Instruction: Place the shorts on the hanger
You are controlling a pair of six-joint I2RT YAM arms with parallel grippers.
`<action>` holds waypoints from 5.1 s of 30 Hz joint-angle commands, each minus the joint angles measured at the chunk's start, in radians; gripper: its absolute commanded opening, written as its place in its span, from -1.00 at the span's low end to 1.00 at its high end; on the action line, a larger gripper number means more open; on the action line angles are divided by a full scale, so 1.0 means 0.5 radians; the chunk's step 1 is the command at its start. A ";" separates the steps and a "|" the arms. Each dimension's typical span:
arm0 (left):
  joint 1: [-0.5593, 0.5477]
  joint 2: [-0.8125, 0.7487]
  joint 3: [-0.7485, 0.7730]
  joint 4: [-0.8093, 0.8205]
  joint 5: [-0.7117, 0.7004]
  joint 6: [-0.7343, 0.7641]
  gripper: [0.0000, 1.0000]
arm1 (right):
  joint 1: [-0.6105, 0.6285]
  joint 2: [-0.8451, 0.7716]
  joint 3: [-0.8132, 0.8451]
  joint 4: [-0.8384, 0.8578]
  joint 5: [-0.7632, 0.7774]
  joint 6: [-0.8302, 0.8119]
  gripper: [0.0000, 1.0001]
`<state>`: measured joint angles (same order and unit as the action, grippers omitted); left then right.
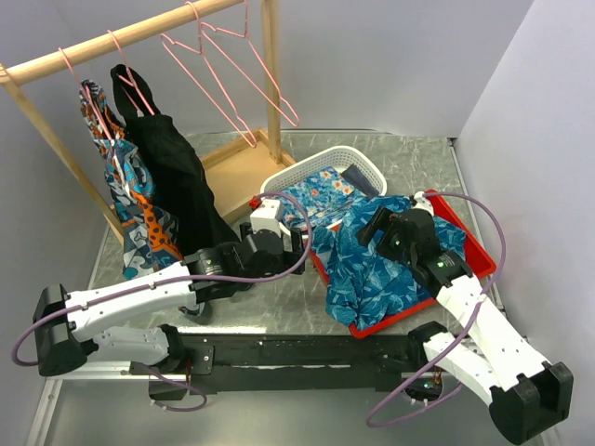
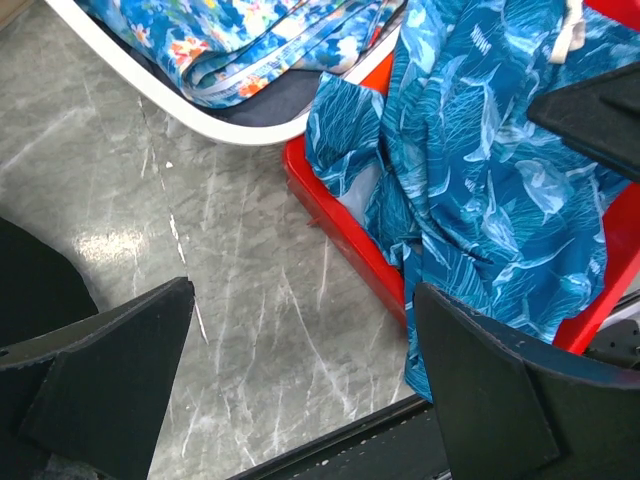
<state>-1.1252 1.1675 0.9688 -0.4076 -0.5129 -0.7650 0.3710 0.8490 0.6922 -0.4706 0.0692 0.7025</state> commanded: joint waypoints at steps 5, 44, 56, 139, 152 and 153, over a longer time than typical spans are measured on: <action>0.008 -0.080 0.050 -0.043 -0.014 -0.038 0.93 | 0.007 0.044 0.045 -0.013 -0.065 0.009 1.00; 0.008 0.015 0.247 -0.351 -0.214 -0.329 0.93 | -0.423 0.766 0.318 0.579 -0.267 0.086 -1.00; 0.051 -0.105 0.468 -0.572 -0.324 -0.409 0.93 | 0.779 -0.099 0.009 0.490 0.079 0.303 -1.00; -0.005 1.521 1.692 -1.059 -0.048 -0.403 0.26 | -0.733 0.941 0.340 0.236 0.442 -0.101 -1.00; 0.057 1.335 1.692 -0.649 0.102 0.076 0.34 | -0.381 0.290 0.830 -0.086 0.152 -0.448 -1.00; 0.054 1.295 1.662 -0.597 0.114 0.118 0.36 | -0.271 0.287 0.885 -0.120 0.168 -0.451 -1.00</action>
<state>-1.0962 1.9442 1.8385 -0.8440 -0.4999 -0.8040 0.1135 1.0374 0.9848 -0.4698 0.1593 0.5407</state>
